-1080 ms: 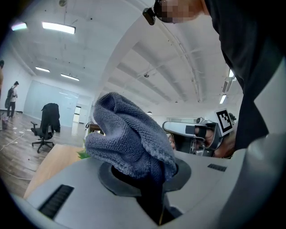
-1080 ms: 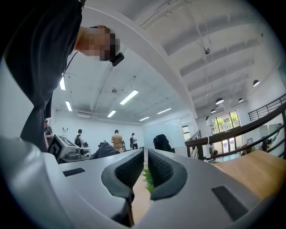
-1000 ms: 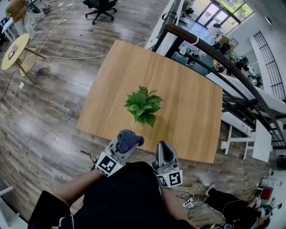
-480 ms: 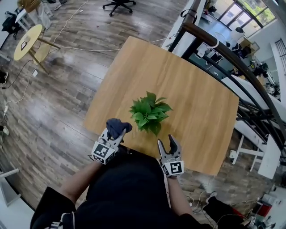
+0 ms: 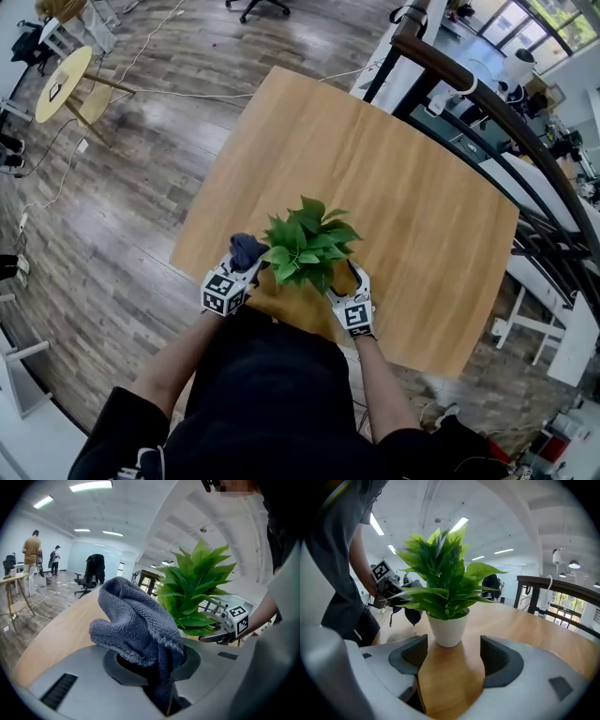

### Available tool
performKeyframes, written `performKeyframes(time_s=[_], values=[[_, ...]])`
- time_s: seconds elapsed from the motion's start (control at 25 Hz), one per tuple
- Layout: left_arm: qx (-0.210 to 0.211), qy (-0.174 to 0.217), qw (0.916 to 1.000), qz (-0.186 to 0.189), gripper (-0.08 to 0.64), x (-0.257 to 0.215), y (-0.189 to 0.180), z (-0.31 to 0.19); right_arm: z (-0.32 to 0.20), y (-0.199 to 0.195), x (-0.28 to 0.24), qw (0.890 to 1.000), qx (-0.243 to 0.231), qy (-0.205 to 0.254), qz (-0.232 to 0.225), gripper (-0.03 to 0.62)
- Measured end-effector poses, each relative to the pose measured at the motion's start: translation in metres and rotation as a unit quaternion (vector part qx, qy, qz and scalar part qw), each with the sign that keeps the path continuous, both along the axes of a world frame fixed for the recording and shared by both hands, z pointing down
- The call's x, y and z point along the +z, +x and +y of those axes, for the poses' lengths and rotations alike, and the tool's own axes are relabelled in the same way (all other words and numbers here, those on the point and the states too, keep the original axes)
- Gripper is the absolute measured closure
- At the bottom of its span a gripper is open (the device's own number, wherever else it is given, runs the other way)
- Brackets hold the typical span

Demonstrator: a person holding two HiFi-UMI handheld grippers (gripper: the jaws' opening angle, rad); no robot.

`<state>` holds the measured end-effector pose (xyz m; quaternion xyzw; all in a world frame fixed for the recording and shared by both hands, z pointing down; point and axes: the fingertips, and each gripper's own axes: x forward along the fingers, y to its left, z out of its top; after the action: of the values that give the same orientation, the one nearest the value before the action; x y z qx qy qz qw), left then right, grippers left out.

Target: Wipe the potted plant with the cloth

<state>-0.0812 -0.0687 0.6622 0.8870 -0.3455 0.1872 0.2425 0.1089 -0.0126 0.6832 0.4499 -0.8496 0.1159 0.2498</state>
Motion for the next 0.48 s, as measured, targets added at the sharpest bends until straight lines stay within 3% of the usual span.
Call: performKeyframes(time_s=[0.16, 0.28, 0.36, 0.48], values=[[0.050, -0.035, 0.9977, -0.028, 0.465, 0.029, 0.020, -0.012, -0.017, -0.020, 0.007, 0.999, -0.053, -0.005, 0.010, 0.270], [0.060, -0.068, 0.9957, -0.020, 0.465, 0.039, 0.042, -0.023, -0.028, -0.030, 0.008, 0.997, -0.076, -0.014, 0.006, 0.270], [0.085, -0.065, 0.9941, -0.017, 0.465, 0.039, 0.057, -0.028, -0.034, -0.037, 0.006, 0.996, -0.089, -0.010, 0.004, 0.270], [0.141, -0.038, 0.9882, -0.047, 0.466, 0.043, 0.071, -0.023, -0.038, -0.042, 0.005, 0.995, -0.098, -0.012, -0.008, 0.270]])
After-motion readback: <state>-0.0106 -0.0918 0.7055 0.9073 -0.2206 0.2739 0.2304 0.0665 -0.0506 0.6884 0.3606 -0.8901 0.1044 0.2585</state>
